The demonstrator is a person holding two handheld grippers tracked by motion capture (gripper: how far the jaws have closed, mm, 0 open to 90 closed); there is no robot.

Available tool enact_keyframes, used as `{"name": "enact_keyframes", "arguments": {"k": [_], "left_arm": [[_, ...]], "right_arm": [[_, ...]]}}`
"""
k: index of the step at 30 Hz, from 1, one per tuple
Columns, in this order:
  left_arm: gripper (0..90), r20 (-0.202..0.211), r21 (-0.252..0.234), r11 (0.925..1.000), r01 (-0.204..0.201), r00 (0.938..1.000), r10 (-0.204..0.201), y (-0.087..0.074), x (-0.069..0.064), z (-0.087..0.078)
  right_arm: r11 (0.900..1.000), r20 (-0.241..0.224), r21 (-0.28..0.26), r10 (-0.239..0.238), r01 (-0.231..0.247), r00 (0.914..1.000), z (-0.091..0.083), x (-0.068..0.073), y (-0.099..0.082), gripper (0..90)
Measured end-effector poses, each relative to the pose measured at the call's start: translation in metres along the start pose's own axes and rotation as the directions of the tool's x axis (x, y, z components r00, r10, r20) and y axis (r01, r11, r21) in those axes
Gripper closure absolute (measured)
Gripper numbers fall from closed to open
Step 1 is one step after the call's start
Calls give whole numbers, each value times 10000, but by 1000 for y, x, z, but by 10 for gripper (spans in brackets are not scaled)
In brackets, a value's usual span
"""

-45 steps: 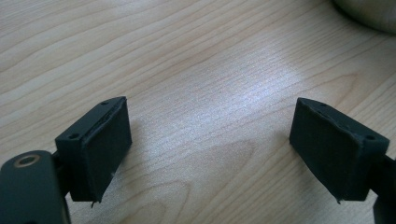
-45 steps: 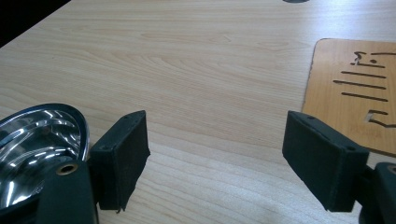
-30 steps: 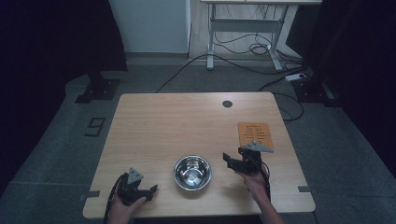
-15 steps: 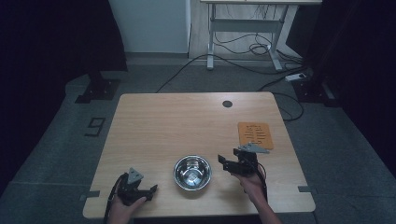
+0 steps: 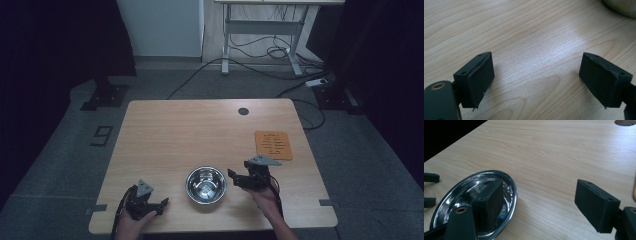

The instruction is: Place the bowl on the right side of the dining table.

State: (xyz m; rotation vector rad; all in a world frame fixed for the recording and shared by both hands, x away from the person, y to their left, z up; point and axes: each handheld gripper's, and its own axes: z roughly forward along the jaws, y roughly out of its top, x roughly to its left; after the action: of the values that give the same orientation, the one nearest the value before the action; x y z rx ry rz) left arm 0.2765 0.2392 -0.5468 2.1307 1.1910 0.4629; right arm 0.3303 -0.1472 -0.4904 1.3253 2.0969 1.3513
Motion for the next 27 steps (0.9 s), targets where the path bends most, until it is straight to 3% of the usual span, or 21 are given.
{"name": "enact_keyframes", "arguments": {"k": [27], "left_arm": [[123, 1, 8, 10000, -6, 10000, 6, 0, 0, 0]], "right_arm": [[9941, -633, 1021, -310, 373, 9975, 30, 27, -15, 234]]}}
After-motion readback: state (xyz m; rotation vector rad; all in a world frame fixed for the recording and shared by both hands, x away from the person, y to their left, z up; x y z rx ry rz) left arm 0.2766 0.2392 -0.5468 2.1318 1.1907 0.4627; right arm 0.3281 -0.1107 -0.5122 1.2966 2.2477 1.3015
